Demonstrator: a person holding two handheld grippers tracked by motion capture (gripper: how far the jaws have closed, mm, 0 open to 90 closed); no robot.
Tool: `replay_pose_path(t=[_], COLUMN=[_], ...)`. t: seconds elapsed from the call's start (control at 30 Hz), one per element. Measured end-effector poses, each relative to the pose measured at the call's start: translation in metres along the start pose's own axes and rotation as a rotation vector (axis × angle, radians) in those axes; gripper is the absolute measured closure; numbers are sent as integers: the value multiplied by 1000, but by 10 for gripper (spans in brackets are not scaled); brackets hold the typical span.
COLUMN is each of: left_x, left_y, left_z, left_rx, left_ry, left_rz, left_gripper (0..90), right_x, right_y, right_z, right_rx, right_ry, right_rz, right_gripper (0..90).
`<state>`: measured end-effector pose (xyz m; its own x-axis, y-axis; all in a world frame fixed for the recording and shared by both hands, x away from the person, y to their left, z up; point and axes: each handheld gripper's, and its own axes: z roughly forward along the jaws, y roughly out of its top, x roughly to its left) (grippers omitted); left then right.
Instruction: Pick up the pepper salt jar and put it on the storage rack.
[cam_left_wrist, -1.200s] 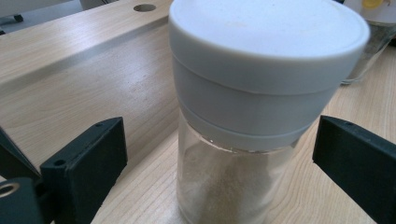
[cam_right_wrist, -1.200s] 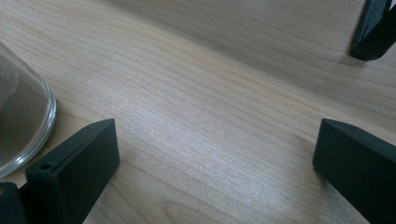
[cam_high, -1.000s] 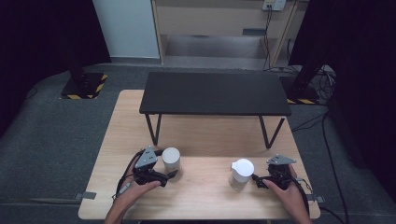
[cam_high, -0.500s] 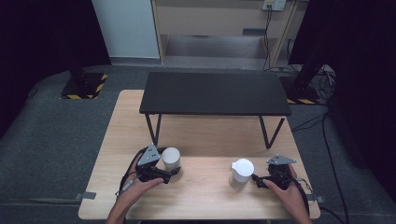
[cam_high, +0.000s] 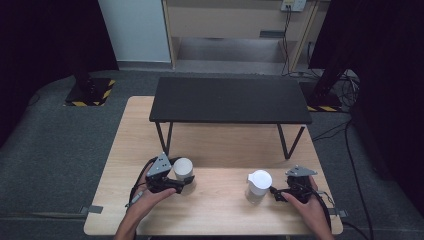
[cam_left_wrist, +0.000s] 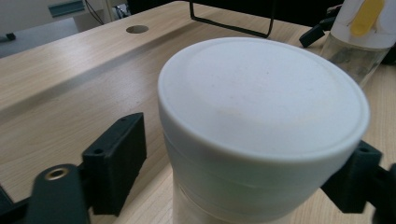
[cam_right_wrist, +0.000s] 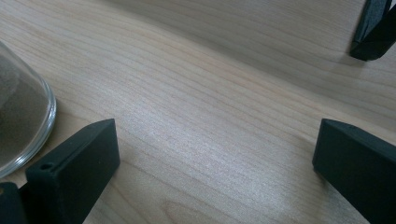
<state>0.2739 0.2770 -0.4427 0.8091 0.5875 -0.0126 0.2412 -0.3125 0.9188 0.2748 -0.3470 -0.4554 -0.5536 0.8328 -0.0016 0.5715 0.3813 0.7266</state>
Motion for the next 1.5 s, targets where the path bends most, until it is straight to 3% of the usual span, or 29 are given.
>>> replay_pose_path(t=[0.3, 0.77, 1.2, 1.5], left_x=[3, 7, 18, 22], left_y=[0, -3, 12, 31], left_z=[1, -2, -7, -10], left_rx=[1, -16, -21, -25], left_ry=[-32, -53, -132, -180], left_rz=[14, 15, 67, 118], left_gripper=[328, 333, 334, 334], right_x=[0, 0, 0, 0], right_y=[0, 0, 0, 0], right_z=[0, 0, 0, 0], right_rx=[0, 0, 0, 0], right_ry=[0, 0, 0, 0], right_rz=[0, 0, 0, 0], right_gripper=[12, 12, 12, 12])
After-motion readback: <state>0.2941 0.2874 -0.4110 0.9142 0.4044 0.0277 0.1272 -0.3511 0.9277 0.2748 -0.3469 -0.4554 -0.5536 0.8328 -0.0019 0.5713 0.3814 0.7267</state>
